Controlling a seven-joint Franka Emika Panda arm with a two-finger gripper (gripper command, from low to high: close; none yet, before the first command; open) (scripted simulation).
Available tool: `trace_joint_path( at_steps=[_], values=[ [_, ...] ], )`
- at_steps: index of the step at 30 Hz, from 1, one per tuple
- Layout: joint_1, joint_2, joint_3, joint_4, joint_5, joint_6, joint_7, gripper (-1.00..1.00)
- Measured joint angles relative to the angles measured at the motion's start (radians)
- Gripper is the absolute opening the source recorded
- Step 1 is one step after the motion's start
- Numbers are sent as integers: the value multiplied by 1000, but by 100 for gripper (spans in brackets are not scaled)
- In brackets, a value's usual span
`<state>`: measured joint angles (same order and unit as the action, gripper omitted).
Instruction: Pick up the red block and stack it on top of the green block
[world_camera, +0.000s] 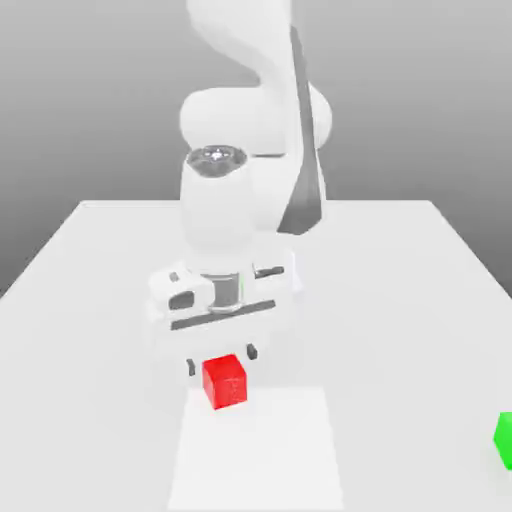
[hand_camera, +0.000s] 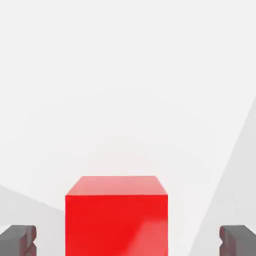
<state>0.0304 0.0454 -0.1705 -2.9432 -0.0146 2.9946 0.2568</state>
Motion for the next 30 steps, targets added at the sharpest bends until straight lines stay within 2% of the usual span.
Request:
trace_joint_path(
  at_steps=[6, 7, 14, 20, 23, 30],
  values=[
    [-107, 116, 130, 6, 101, 105, -78, 0],
    [-120, 126, 144, 6, 106, 114, -84, -100],
    [-120, 124, 143, 6, 102, 111, -80, -100],
    [-55, 20, 53, 2, 4, 17, -3, -100],
    [-66, -37, 51, -4, -38, -34, 26, -100],
    [-66, -163, 44, -30, -54, -138, 30, -100]
  ],
)
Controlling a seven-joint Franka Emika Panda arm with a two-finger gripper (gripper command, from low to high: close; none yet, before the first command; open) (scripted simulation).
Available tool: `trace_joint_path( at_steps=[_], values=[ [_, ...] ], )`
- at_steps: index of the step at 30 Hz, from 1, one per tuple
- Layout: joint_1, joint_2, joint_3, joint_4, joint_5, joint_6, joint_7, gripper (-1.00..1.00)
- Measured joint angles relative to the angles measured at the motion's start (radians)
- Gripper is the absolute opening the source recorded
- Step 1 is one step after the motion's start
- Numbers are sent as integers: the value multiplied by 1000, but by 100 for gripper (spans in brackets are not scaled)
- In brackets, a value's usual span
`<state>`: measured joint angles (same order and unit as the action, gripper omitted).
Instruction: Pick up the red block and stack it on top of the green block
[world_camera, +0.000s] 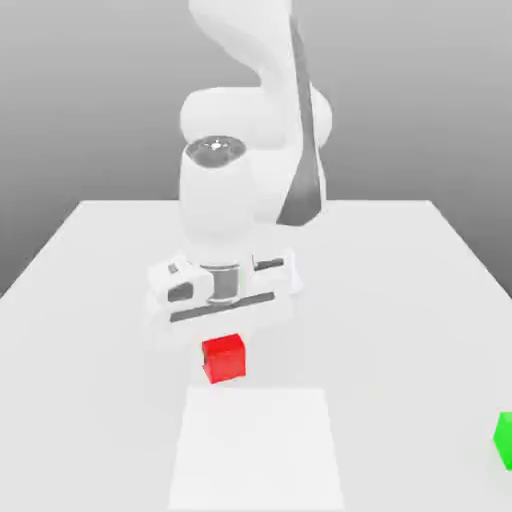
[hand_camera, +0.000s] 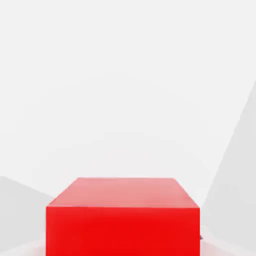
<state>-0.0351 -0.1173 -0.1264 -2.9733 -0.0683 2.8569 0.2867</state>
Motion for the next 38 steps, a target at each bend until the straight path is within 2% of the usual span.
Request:
trace_joint_path(
  at_steps=[3, 7, 11, 16, 22, 27, 28, 34, 38],
  values=[
    [51, -7, 17, 31, 51, -41, -26, -100],
    [181, 61, 96, 157, 143, -107, -58, -100],
    [322, 134, 139, 290, 167, -172, -46, -100],
    [426, 225, 194, 454, 135, -244, 11, -100],
    [554, 336, 253, 647, 42, -318, 120, -100],
    [606, 491, 242, 700, -17, -214, 174, -100],
    [609, 509, 238, 701, -22, -198, 177, 100],
    [611, 518, 236, 702, -25, -190, 179, 100],
    [604, 416, 248, 697, 1, -285, 162, 100]
  ],
)
